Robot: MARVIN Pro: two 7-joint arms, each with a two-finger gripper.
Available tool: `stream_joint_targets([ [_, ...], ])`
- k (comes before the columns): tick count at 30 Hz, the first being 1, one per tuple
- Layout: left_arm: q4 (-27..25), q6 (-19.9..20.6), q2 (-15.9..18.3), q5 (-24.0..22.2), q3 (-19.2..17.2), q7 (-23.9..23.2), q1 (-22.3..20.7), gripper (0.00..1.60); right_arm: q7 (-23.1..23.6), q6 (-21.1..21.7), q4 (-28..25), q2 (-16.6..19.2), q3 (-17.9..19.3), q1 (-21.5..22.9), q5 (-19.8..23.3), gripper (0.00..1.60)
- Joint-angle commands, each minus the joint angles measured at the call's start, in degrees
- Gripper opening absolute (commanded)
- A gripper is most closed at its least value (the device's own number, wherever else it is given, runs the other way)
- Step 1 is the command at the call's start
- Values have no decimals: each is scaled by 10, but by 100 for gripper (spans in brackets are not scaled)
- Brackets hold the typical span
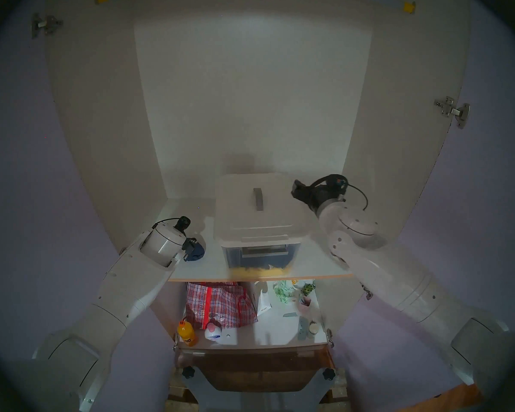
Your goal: Take socks out of the storage bin, place them on top of the cabinet, and put the lid back on the bin
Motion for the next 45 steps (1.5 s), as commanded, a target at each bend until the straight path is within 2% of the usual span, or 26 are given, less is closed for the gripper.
stream_joint_targets([
  [1, -14, -2, 1, 0, -3, -2, -14, 160, 38, -31, 15, 1, 15, 13, -1, 160],
  [2, -14, -2, 1, 0, -3, -1, -14, 160, 56, -35, 19, 3, 16, 14, -9, 160],
  [5, -14, -2, 1, 0, -3, -1, -14, 160, 57, -40, 22, -1, 18, 13, -16, 160],
  [10, -14, -1, 1, 0, -3, -2, -14, 160, 43, -37, 65, -11, 13, 23, -34, 160],
  [15, -14, -2, 1, 0, -3, -1, -14, 160, 91, -48, 97, -2, 20, 29, -22, 160],
  [17, -13, -2, 1, 0, -3, -1, -14, 160, 136, -56, 92, 8, 28, 22, -10, 160],
  [21, -14, -2, 1, 0, -3, -1, -14, 160, 160, -59, 98, 7, 35, 19, -9, 160],
  [45, -14, -2, 1, 0, -3, -2, -14, 160, 169, -61, 100, 4, 42, 15, -11, 160],
])
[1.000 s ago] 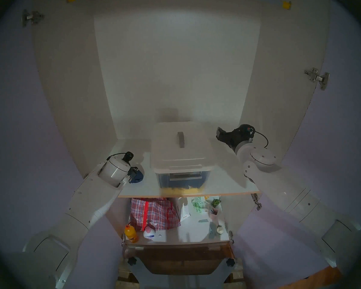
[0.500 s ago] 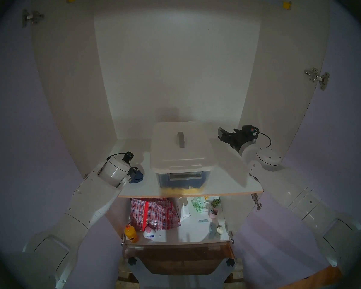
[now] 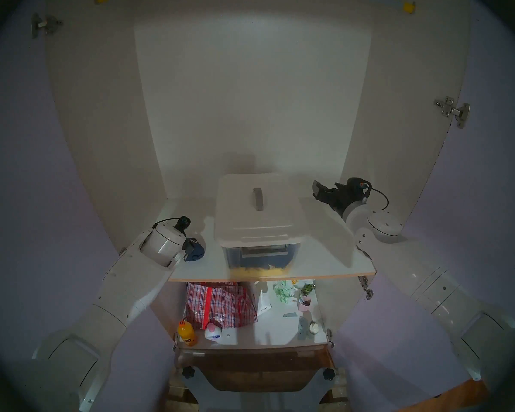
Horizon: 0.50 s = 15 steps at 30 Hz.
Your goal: Take socks out of the storage bin, place them on top of the cabinet, and put the lid back on the bin
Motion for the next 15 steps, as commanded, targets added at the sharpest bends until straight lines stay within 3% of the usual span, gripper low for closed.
stream_joint_targets([
  [1, -14, -2, 1, 0, -3, -1, -14, 160, 2, -13, -9, -1, 10, 12, -2, 160],
  [15, -14, -2, 1, 0, -3, -1, -14, 160, 3, -13, -9, -1, 10, 12, -2, 160],
])
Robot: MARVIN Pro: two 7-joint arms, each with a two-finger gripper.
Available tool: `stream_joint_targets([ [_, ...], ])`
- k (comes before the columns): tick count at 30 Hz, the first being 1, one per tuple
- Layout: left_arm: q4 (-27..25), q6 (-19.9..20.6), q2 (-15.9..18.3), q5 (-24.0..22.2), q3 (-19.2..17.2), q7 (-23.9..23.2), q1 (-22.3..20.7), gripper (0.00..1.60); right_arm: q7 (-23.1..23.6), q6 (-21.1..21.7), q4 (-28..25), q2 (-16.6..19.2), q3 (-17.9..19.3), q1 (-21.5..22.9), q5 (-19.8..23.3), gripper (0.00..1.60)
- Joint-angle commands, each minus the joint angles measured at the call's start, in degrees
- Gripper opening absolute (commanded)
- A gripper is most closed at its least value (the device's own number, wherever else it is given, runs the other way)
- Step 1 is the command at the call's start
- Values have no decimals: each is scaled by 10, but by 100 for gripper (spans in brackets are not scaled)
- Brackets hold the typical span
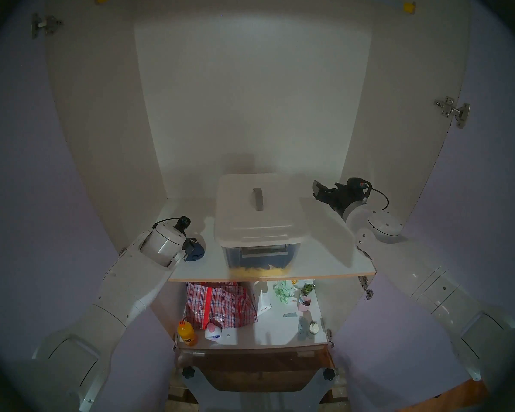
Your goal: Take socks out of the storage bin, place them on top of the cabinet, and put the lid back on the bin
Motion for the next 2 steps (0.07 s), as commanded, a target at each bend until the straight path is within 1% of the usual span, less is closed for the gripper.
stream_joint_targets([
  [1, -14, -2, 1, 0, -3, -1, -14, 160, 2, -12, -9, -1, 10, 12, -2, 160],
  [2, -14, -2, 1, 0, -3, -1, -14, 160, 2, -12, -9, -1, 10, 12, -2, 160],
])
